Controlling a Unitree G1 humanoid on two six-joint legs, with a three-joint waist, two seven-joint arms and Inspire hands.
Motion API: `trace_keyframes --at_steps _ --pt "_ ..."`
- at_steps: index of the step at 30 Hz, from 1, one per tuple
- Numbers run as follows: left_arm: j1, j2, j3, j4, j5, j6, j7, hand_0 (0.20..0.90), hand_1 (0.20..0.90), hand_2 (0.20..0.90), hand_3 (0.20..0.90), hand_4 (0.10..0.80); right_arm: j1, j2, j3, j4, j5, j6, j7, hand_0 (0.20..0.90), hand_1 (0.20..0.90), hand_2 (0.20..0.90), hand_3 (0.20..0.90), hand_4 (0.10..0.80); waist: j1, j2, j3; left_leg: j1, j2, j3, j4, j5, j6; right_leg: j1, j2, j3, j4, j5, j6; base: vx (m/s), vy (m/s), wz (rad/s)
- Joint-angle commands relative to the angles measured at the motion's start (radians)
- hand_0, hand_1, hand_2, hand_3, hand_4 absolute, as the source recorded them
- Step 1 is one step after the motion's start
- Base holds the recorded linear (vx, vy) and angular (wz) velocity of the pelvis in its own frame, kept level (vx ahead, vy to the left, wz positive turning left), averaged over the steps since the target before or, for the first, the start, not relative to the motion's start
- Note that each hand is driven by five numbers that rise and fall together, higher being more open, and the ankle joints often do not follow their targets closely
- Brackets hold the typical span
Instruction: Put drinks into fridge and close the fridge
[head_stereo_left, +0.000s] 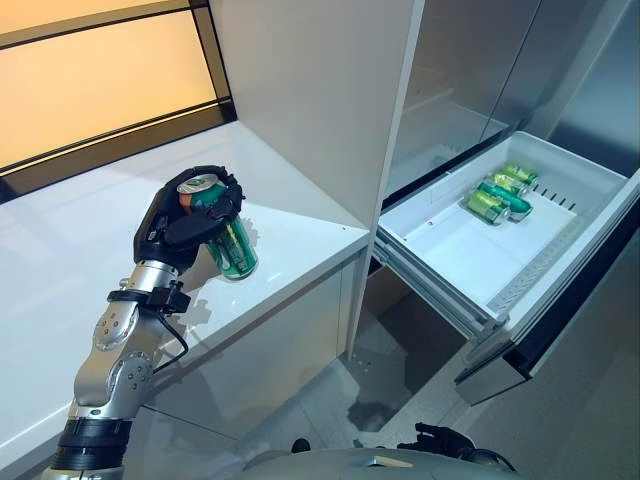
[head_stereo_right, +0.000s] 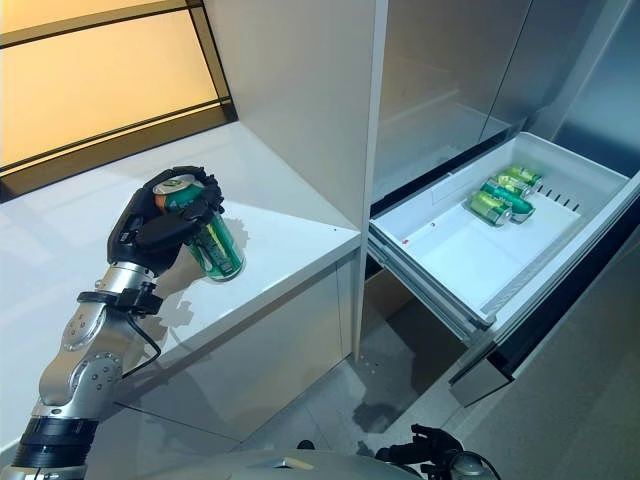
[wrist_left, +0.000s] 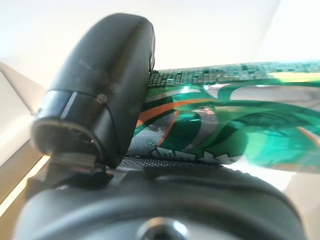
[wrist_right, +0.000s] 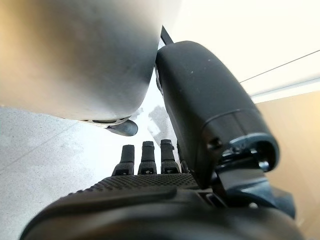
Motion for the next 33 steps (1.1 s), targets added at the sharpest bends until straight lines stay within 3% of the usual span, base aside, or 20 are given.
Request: trace_keyframes --at_steps 1,17,26,33 --pt "-0.144 0.007 0.021 -0.043 -0.030 -0.100 -0.017 0.300 0.300 0.300 0.200 0.100 -0.011 -0.028 0.042 -0.013 -0.030 0.005 0.011 0.900 0.900 0.900 0.900 0.800 -0.016 -0.011 -0.022 0.020 0.001 -0.039 0.007 -0.120 -0.024 0.051 -0.004 -0.011 0.010 -0.088 0.055 0.000 0.000 0.00" --pt "-0.181 0.021 0.002 -0.068 -0.013 -0.140 -0.028 0.300 0.300 0.300 0.200 0.100 -0.027 -0.051 0.130 -0.109 -0.184 -0.034 0.060 0.900 0.900 0.900 0.900 0.800 -0.018 -0.011 -0.023 0.023 -0.001 -0.043 0.007 -0.120 -0.026 0.053 -0.006 -0.011 0.010 -0.085 0.057 0.000 0.000 0.00" --pt "-0.216 0.012 -0.072 -0.078 0.012 -0.143 -0.035 0.300 0.300 0.300 0.200 0.100 -0.061 -0.080 0.251 -0.426 -0.267 -0.039 0.134 0.900 0.900 0.900 0.900 0.800 -0.018 -0.012 -0.029 0.016 -0.005 -0.051 0.007 -0.111 -0.027 0.051 -0.013 -0.022 0.010 -0.082 0.057 0.000 0.000 0.00" --pt "-0.224 0.005 -0.125 -0.072 0.028 -0.188 -0.085 0.300 0.300 0.300 0.200 0.100 -0.087 -0.122 0.298 -0.696 -0.269 -0.105 0.246 0.900 0.900 0.900 0.900 0.800 -0.023 -0.016 -0.023 0.021 -0.010 -0.052 0.007 -0.109 -0.025 0.055 -0.017 -0.028 0.010 -0.078 0.058 -0.014 0.005 0.01"
